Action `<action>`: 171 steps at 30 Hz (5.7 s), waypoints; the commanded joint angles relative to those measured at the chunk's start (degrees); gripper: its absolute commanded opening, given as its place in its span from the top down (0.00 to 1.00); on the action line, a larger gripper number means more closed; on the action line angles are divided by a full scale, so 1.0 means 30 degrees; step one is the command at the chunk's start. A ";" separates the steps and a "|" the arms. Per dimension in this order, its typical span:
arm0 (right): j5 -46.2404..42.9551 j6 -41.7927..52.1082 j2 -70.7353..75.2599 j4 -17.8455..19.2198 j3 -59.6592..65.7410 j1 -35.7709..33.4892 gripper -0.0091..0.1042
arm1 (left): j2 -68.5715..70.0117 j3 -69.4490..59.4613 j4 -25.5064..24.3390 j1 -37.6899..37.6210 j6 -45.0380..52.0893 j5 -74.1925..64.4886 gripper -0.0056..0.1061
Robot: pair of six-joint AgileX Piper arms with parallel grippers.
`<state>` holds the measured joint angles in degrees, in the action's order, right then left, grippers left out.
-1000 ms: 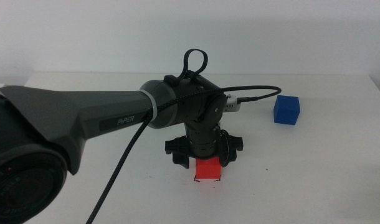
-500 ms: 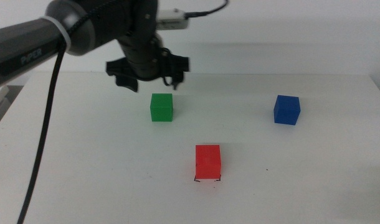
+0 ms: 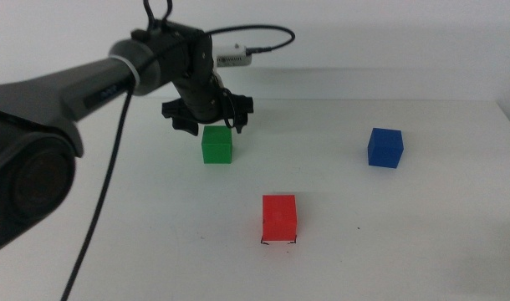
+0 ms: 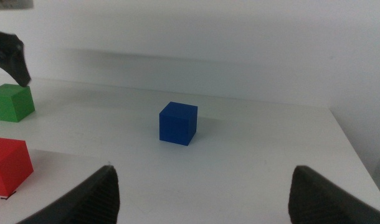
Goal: Stack red cubes first, then green, then blue cubes in a specific spot.
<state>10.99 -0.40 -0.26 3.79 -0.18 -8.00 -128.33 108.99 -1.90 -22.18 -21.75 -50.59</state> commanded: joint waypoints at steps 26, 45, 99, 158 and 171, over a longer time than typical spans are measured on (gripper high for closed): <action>-0.0096 0.0134 0.0087 0.0111 0.0060 0.0142 0.10 | 0.6317 -0.4424 -0.3229 -0.5393 -0.7067 -0.2601 0.96; -0.0096 0.0134 0.0087 0.0111 0.0060 0.0142 0.10 | 0.6147 -0.8230 -0.2988 -0.7827 -1.0835 0.1105 0.94; -0.0096 0.0134 0.0087 0.0111 0.0060 0.0142 0.10 | 2.0203 -1.1731 -0.4308 -0.7827 0.2376 -0.1608 0.11; 1.5090 -0.6071 -3.4674 0.0594 -2.9358 -0.1849 0.10 | 2.8636 -1.5561 -0.1534 -0.7827 0.3692 0.0090 0.11; 1.5336 -0.7567 -4.1707 0.1768 -3.4926 -0.2026 0.10 | 2.8636 -1.5561 -0.1540 -0.7827 0.3692 0.0090 0.11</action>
<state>58.30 -22.40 -124.66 7.94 -104.28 -14.37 -42.62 62.37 -6.47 -45.67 -10.48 -51.14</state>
